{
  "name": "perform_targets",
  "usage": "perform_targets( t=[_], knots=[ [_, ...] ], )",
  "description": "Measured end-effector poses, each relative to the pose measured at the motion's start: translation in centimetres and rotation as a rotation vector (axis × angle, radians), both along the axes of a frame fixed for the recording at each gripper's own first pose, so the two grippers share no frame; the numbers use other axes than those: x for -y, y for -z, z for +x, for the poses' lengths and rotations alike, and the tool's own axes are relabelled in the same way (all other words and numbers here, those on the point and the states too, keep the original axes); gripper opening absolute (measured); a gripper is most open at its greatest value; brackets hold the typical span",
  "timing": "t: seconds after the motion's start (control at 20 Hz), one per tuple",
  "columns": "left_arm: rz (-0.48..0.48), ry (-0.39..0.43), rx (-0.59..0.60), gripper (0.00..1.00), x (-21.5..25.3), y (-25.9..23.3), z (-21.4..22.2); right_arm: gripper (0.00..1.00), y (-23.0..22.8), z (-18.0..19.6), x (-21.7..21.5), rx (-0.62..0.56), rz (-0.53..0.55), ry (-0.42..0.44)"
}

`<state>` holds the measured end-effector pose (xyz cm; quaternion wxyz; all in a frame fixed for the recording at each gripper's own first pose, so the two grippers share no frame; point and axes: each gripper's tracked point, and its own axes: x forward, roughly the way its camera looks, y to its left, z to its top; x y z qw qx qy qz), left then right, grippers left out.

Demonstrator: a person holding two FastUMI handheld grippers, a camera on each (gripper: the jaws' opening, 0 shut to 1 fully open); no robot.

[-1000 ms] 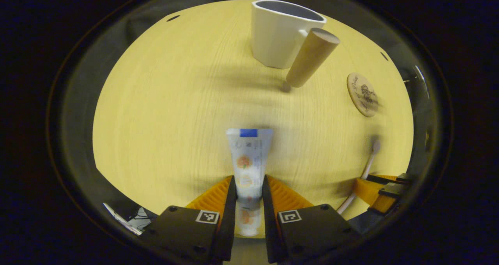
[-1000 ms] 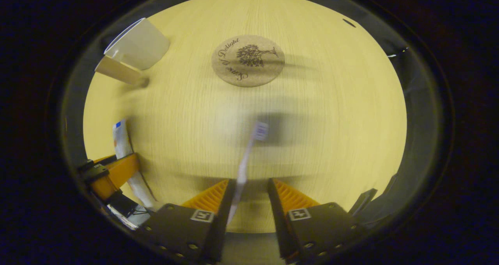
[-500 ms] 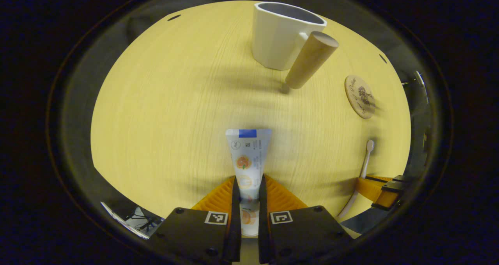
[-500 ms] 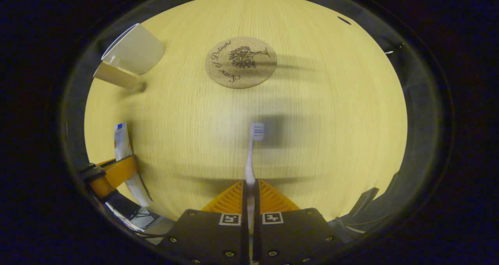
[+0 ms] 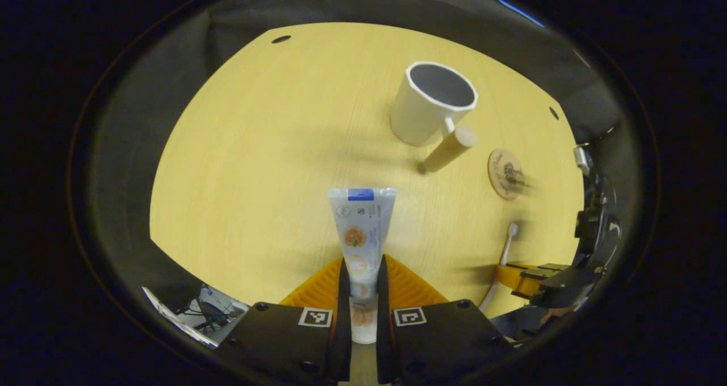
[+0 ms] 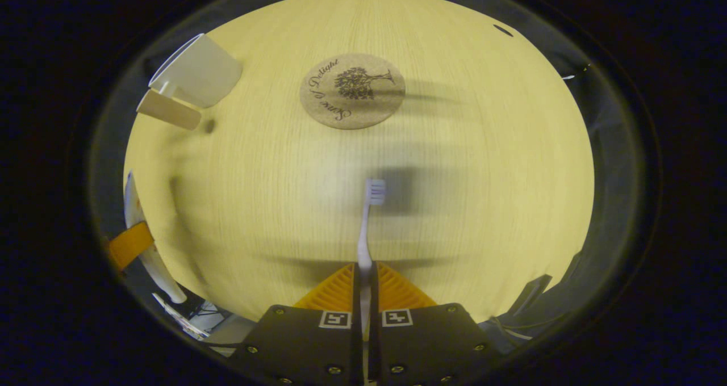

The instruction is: Put the toothbrush and toothpaste on the desktop into the cup, then pick up the cup and place it on the coaster on the desktop.

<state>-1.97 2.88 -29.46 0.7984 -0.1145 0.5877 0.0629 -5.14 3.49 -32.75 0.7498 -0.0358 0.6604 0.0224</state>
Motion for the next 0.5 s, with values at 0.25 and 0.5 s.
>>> perform_targets(
  t=[0.25, 0.5],
  knots=[
    [0.036, 0.029, 0.128, 0.25, -1.1, -6.8, 4.6, 0.05, 0.0, 0.0, 0.0, 0.002, 0.003, -0.001],
    [0.053, 0.071, 0.256, 0.25, -1.4, -11.5, 10.9, 0.05, 0.0, 0.0, 0.0, 0.005, 0.004, -0.004]
  ],
)
